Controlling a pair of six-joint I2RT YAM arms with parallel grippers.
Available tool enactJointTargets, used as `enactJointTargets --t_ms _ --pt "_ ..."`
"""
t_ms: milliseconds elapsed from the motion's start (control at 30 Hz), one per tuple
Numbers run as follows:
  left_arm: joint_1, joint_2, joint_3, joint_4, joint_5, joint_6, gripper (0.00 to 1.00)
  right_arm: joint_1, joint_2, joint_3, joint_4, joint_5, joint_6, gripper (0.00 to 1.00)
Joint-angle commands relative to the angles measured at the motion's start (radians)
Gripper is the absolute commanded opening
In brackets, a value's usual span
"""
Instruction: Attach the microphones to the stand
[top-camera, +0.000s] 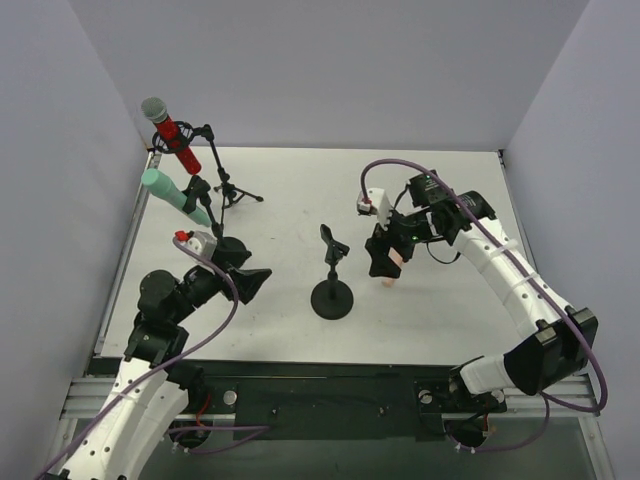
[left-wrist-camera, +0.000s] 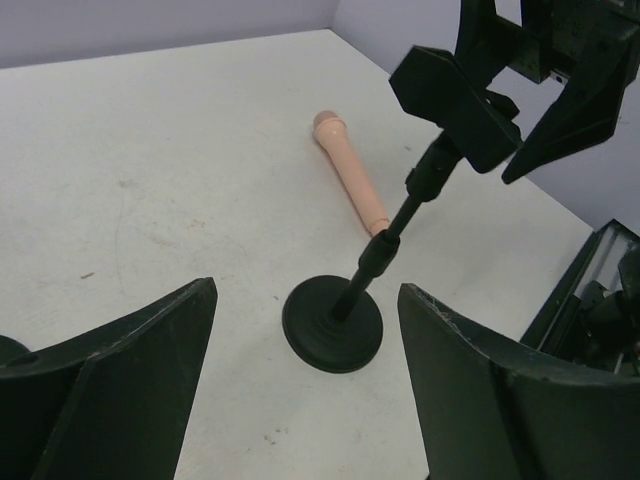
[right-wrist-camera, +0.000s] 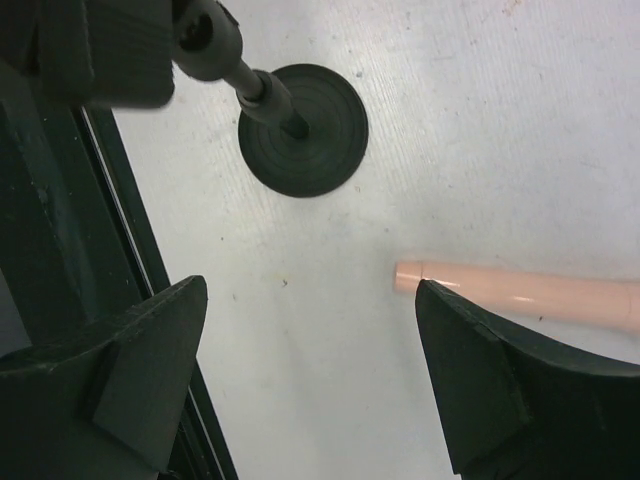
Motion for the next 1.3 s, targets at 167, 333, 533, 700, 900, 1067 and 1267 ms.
enactJointTargets --t_ms 167,333,533,700,900,1067,1267 --pt "-0.288 0.139 -0.014 0.150 -0.001 0.149 0.74 -0.225 -0.053 -0.100 -0.076 -0.261 -0.036 0.80" --pt "-0.590 0.316 0.007 0.300 -0.248 0.351 0.77 -0.276 -0.065 -0.160 -0.072 -0.318 -0.082 0.80" --pt "-0.593 0.551 -0.059 0.708 -0.326 0.422 0.77 -0.278 -0.122 -0.226 -0.033 -0.366 -0.105 0.80" --pt "-0.592 0.737 -0.017 0.884 -0.343 0.468 0.77 -0.279 -0.143 -0.238 -0.022 -0.372 -0.105 0.80" --pt "-0.592 0.844 0.013 0.993 -0.334 0.470 0.75 -0.278 -0.163 -0.241 -0.023 -0.378 -0.110 0.80" --pt "-0.592 0.889 0.042 1.006 -0.294 0.428 0.53 -0.279 -0.159 -0.241 -0.025 -0.378 -0.110 0.80" --pt "-0.595 0.923 0.036 1.055 -0.331 0.381 0.00 -0.279 -0.154 -0.243 -0.026 -0.378 -0.110 0.80"
